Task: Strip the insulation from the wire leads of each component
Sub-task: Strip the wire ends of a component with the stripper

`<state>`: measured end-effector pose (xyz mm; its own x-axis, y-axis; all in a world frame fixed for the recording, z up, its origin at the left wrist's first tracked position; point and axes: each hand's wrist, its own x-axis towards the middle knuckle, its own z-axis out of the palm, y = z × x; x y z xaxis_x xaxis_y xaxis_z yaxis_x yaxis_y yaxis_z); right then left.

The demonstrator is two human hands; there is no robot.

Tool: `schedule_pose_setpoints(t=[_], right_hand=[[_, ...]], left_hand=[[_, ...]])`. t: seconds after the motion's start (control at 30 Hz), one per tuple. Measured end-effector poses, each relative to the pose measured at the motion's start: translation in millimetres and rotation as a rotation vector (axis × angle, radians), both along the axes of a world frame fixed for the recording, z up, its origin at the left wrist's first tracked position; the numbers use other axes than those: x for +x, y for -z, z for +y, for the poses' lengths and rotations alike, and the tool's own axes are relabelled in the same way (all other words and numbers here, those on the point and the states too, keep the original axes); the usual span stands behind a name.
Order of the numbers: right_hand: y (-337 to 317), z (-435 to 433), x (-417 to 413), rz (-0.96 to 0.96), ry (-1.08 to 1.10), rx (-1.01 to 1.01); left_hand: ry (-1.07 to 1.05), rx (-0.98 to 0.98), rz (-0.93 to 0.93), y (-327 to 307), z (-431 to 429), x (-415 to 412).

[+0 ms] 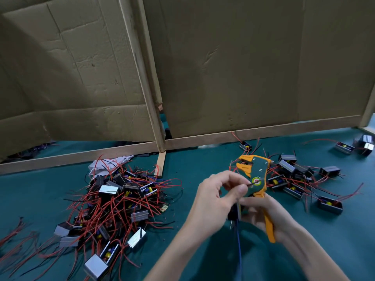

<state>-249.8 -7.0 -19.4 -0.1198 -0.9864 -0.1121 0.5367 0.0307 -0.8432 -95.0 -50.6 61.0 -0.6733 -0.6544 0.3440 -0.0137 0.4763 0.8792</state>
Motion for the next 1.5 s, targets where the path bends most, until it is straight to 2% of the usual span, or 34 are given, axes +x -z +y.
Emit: schedule_pose_setpoints(t=[0.2,0.27,0.33,0.43,0.5,0.6,0.67,0.7,0.77,0.83,0.87,0.93,1.0,1.2,1.3,1.37,1.5], right_hand=[[-0.2,-2.7,12.3,-0.04,-0.036,0.217],[-1.6,-2.2,11.5,-0.069,-0.044,0.256],[-3.3,-1.2,9.3,-0.111,-0.045,0.255],[-2.5,-1.3,4.6,-0.165,-0.015,0.219],[-2.0,-3.0,1.9,-0.185,0.001,0.203],[-2.0,-5.9,-0.5,-0.271,0.021,0.186],[-2.1,-6.1,-1.7,-0.304,0.017,0.17],[-1.7,-6.0,-1.8,-0.304,0.016,0.165],[0.7,-5.7,-2.4,-0.281,0.017,0.165],[2.5,-5.1,-1.7,-0.247,0.01,0.164],[3.2,-4.9,-1.3,-0.236,0.004,0.164],[4.9,-5.1,-0.9,-0.225,-0.004,0.171],[6.4,-5.5,-0.9,-0.216,-0.005,0.175],[6.2,-4.8,-1.7,-0.201,0.016,0.171],[6.5,-4.2,-2.1,-0.187,0.022,0.177],[5.8,-4.0,-1.7,-0.179,0.022,0.183],[4.7,-3.7,-1.0,-0.165,0.02,0.186]], left_hand=[[-0.121,0.116,0.198,-9.6,-15.0,-48.9],[-0.089,0.169,0.266,-20.9,-14.6,-75.5],[0.007,0.182,0.212,-33.1,-9.7,-96.1],[0.236,0.077,-0.065,-37.2,-5.1,-100.7],[0.264,-0.041,-0.19,-35.0,-6.1,-85.6],[0.133,-0.188,-0.242,-34.3,-22.0,-49.1],[-0.107,-0.328,-0.386,-31.8,-44.5,-19.3],[-0.259,-0.394,-0.529,-29.2,-58.4,-2.0],[-0.548,-0.464,-0.952,-21.7,-85.3,33.7],[-0.634,-0.424,-1.348,-15.5,-100.9,62.7],[-0.616,-0.379,-1.425,-12.3,-106.4,72.4],[-0.584,-0.32,-1.396,-7.8,-114.4,84.7],[-0.585,-0.299,-1.266,-7.7,-117.3,90.4],[-0.527,-0.09,-0.488,-8.4,-110.2,67.3],[-0.495,0.171,-0.225,1.5,-98.3,39.0],[-0.495,0.199,-0.274,19.5,-90.1,22.4],[-0.621,-0.195,-0.731,63.7,-77.0,3.2]])
